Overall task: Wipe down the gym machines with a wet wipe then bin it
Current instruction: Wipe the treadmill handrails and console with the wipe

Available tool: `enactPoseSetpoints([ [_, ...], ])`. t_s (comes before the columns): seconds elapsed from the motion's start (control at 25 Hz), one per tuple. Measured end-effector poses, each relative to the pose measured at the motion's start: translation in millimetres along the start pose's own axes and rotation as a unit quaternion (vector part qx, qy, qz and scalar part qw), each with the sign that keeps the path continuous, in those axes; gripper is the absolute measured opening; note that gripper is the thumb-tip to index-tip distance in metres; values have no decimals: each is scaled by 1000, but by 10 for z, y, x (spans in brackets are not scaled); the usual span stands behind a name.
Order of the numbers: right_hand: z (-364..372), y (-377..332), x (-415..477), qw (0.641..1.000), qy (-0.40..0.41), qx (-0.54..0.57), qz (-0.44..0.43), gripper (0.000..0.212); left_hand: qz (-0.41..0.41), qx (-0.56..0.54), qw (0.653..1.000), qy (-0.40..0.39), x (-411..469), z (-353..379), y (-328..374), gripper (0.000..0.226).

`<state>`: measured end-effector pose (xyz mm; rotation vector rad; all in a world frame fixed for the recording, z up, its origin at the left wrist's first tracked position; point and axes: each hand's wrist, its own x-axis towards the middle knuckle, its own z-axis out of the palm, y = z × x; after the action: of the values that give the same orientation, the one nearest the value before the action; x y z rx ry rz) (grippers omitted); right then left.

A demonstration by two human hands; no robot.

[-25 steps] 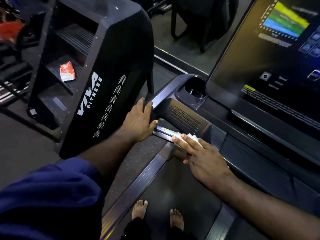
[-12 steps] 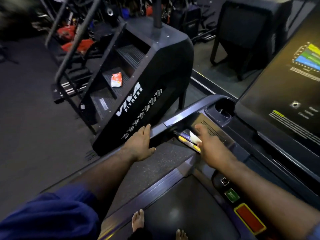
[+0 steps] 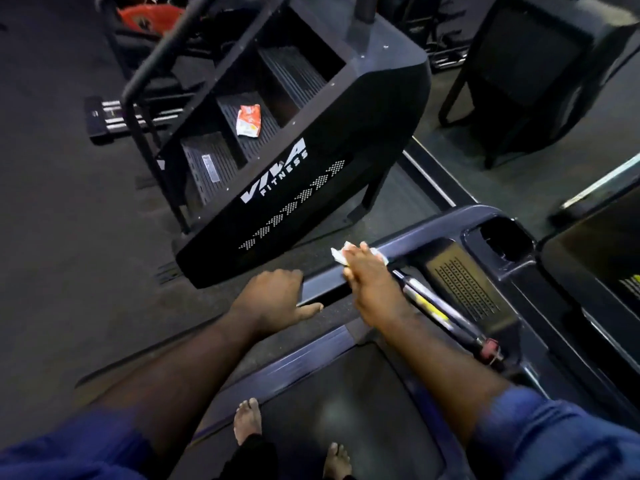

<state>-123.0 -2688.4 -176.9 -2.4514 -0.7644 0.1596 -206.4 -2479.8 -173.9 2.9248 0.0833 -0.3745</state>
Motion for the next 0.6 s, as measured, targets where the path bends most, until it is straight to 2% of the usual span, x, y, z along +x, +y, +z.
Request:
enactPoseSetpoints([
  [0.12,147,-187,-257,988,-85,-86,-91,59,20,-6,1000,16,20,7,-18,77],
  [0.2,52,-82,-297,974,-103,-159,-125,64,32,-17,999,4,24,-7,-44,73],
  [0.24,-26,7,-282,972,-95,-188,-107,68,34,-21,999,-2,29,-1,-50,68],
  [0.32,-98,133,-173,974,-52,-221,-8,79,36,-28,999,-5,48,-22,-42,65],
  [0.4,21,-39,-10,980,-24,-183,71,82,33,-39,999,-2,61,-31,-39,66],
  [0.44,127,-189,-2,985,-27,-158,67,79,32,-46,998,-5,53,-36,-32,65],
  [0.52,270,-318,-137,989,-50,-135,-30,63,36,-61,997,0,51,-51,-32,63],
  [0.6,134,-119,-155,986,-66,-114,-106,51,34,-63,997,-6,49,-77,-34,62],
])
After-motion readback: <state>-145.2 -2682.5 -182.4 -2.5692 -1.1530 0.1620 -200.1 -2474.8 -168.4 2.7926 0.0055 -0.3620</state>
